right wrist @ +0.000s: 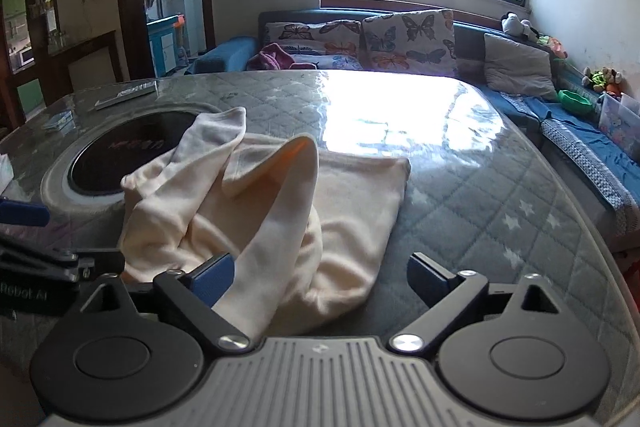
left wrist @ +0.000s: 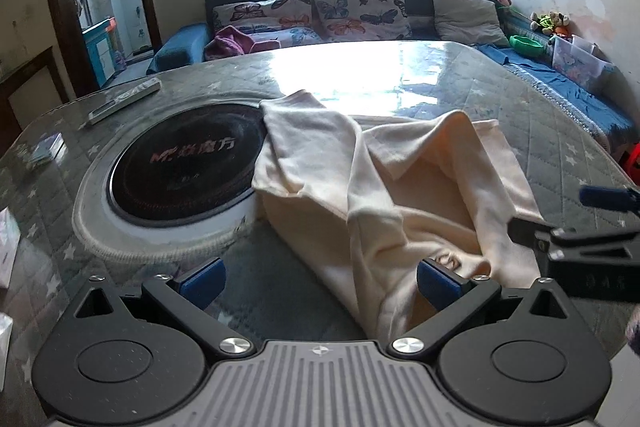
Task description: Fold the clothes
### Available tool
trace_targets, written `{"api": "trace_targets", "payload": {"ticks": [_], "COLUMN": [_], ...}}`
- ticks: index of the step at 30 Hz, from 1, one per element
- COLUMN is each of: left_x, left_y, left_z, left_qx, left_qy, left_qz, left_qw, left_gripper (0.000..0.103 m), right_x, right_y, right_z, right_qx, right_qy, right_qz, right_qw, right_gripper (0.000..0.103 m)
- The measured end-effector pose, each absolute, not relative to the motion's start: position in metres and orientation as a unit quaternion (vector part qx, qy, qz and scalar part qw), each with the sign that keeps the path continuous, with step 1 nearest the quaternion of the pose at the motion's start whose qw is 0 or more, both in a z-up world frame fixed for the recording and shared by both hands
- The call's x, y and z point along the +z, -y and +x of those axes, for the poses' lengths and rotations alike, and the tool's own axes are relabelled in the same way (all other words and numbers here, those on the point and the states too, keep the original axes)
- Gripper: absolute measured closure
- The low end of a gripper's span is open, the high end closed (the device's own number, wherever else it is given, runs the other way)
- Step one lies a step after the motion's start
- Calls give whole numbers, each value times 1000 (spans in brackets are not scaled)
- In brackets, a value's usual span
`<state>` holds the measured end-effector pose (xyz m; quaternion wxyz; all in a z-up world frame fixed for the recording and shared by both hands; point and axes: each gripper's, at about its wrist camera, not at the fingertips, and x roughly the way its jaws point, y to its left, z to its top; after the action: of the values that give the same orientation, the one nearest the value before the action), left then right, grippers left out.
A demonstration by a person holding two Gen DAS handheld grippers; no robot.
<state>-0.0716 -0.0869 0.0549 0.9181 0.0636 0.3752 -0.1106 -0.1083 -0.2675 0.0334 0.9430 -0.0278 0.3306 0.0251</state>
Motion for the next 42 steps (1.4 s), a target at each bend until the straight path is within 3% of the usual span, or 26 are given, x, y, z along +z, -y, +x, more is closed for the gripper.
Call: {"api": "trace_targets", "payload": {"ticks": [8, 14, 20, 25, 28, 35, 40, 42], "left_x": [58, 57, 56, 55, 51, 38, 32, 30], "left_y": [98, 105, 118, 132, 142, 161, 167, 169], "left_z": [-55, -50, -54, -56, -57, -62, -68, -71], "left_qx": [-136, -155, -197, -240, -264, -316, -336, -344], "left_qy": [-371, -370, -365, -361, -361, -368, -368, -368], "left_qz": [66, 61, 60, 53, 49, 45, 50, 52], "left_qw": [916, 914, 908, 900, 893, 873, 866, 863], "left_gripper": [0, 0, 0, 0, 0, 1, 14, 24], "right_x": [40, 40, 32, 31, 32, 46, 55, 55], "right_y": [270, 269, 266, 272, 277, 296, 293, 287], "right_z": [-63, -29, -1, 6, 7, -15, -17, -16], "right_qx": [46, 63, 89, 99, 101, 77, 65, 84], "right_qy": [-334, -338, -354, -355, -355, -335, -336, -337], "right_qz": [-59, -81, -89, -72, -61, -48, -77, -88], "right_qw": [940, 935, 927, 927, 928, 938, 937, 934], "right_gripper": [16, 26, 49, 85, 94, 97, 97, 91]}}
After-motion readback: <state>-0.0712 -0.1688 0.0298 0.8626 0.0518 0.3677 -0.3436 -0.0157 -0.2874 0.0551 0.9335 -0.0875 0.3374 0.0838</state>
